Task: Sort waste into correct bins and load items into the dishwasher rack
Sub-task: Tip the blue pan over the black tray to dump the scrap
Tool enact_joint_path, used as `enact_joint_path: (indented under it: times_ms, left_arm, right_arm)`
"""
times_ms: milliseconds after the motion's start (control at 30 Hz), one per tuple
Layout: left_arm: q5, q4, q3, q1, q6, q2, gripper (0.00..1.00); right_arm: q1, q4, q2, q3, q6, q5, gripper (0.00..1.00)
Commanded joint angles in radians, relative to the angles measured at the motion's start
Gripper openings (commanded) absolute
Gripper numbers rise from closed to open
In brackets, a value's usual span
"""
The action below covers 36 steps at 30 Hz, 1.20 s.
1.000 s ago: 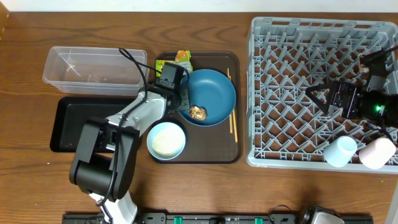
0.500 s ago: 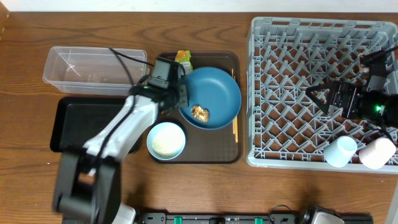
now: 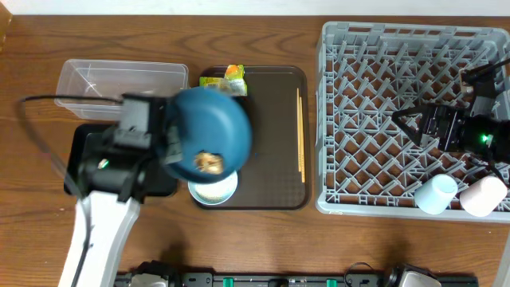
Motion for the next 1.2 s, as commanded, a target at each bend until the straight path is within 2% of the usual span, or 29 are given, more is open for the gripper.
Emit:
enact_joint_path:
  times_ms: [0,100,233,400,700,867,1000,1167]
  left_arm:
    - [-0.289,-0.067,0.037,0.010,0.012,-0.051,0.06]
    - [-0.421,-0.143,0.032,0.010,-0.021,-0.040,0.06]
    - [-0.638,-0.216,0.019,0.010,-0.153,0.020,0.06]
    - [-0.850,-0.200,0.019,0.010,-0.227,0.148,0.06]
    - [-1.015,-0.229,0.019,-0.005,-0.227,0.351,0.06]
    - [-1.124,-0.209,0.019,-0.011,-0.226,0.371,0.06]
    - [-1.146,-0.209,0.019,-0.011,-0.222,0.371,0.06]
    - [-1.266,-0.209,0.019,-0.030,-0.185,0.371,0.06]
  right_arm:
    - [0.017,0.015,0.000,-0.001,-0.013,-0.005,0.99]
    - [0.017,0.023,0.000,-0.001,-0.013,-0.005,0.99]
    - [0.017,0.023,0.000,-0.001,-0.013,-0.005,0.99]
    - [0.017,0.019,0.000,-0.001,-0.013,-0.006,0.99]
    - [0.017,0.004,0.000,-0.001,-0.013,-0.005,0.99]
    - [0.016,0.005,0.000,-0.001,-0.013,-0.005,0.99]
    - [0.017,0.004,0.000,-0.001,-0.013,-0.005,0.99]
    - [0.017,0.004,0.000,-0.001,-0.013,-0.005,0.99]
